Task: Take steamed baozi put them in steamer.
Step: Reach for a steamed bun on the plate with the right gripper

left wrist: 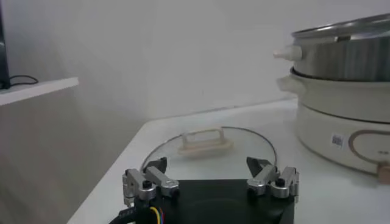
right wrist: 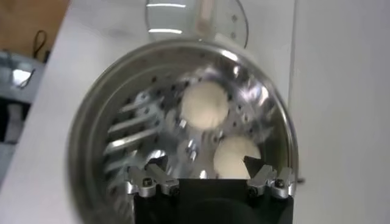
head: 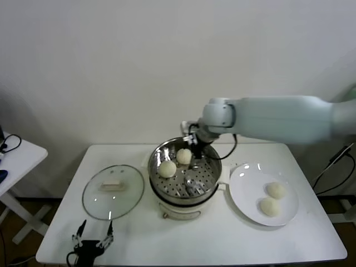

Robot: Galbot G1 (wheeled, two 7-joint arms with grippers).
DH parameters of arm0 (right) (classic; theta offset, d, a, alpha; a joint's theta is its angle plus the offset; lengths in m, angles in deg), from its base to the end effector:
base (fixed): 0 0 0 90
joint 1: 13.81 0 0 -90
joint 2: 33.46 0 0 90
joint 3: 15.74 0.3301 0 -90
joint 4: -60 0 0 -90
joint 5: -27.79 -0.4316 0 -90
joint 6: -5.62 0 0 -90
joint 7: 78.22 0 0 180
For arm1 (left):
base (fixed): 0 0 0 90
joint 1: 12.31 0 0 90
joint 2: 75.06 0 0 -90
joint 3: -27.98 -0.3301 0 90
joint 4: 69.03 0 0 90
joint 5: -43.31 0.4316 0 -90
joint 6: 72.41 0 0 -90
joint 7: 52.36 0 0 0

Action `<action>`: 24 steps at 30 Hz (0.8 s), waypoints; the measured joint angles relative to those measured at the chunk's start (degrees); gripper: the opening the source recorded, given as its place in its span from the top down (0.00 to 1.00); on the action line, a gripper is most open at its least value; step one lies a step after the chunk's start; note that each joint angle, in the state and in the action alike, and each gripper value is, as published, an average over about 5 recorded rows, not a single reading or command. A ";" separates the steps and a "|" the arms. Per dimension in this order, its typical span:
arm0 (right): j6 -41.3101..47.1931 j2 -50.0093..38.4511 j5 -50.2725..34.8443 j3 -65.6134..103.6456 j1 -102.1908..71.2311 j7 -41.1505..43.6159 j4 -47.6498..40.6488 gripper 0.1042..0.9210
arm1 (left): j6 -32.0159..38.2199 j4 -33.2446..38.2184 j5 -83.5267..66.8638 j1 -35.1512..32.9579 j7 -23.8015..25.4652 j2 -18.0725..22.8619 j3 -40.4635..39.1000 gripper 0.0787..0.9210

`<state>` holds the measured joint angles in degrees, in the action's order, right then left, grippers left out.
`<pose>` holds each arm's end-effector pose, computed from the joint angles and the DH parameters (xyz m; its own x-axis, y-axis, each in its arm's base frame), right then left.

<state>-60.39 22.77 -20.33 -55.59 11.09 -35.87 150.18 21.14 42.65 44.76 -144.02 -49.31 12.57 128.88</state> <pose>0.5314 0.0927 -0.0582 -0.2145 -0.2401 0.9468 -0.9570 -0.1420 -0.2528 0.1826 0.0828 -0.3870 -0.9556 -0.0995 0.2773 -0.0546 0.9848 0.1652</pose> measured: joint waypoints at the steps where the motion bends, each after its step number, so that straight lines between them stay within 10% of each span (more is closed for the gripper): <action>1: -0.73 -1.72 0.53 -1.75 1.52 0.80 0.84 0.12 | -0.05 -0.01 -0.05 0.09 0.03 0.01 -0.01 0.12; 24: -6.72 -27.86 20.55 -4.90 -12.11 5.10 -0.32 0.12 | -0.27 -0.49 -0.97 0.44 0.15 0.07 0.75 0.12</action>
<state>-67.11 -5.09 0.21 -60.50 -1.02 -30.77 149.86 20.87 42.17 43.79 -143.58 -49.16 12.64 129.63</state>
